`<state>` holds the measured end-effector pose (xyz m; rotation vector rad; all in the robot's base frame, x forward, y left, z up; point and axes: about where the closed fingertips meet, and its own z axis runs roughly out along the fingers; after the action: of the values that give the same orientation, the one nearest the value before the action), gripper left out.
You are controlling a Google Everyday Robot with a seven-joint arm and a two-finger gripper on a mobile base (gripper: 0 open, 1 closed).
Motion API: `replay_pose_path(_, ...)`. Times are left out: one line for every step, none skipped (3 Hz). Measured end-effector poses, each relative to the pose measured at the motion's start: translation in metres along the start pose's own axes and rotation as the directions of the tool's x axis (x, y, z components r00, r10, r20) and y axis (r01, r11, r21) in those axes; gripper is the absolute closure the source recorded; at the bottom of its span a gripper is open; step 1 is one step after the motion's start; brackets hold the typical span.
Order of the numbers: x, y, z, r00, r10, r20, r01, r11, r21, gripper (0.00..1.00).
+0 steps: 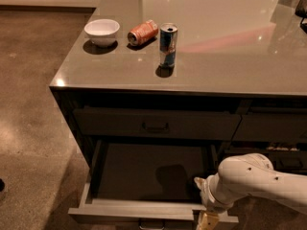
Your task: Close middle drawer
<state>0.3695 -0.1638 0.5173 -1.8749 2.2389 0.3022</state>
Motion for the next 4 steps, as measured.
replay_pose_path(0.003, -0.008, 0.042, 0.993, -0.009, 0.115, 0.012, 0.9996, -0.025, 0.0)
replay_pose_path(0.001, -0.006, 0.079, 0.978, -0.048, 0.201, 0.056, 0.9979, -0.034, 0.0)
replay_pose_path(-0.006, -0.006, 0.099, 0.968, -0.084, 0.238, 0.092, 0.9955, -0.024, 0.15)
replay_pose_path(-0.017, -0.011, 0.107, 0.961, -0.121, 0.249, 0.125, 0.9922, 0.001, 0.38)
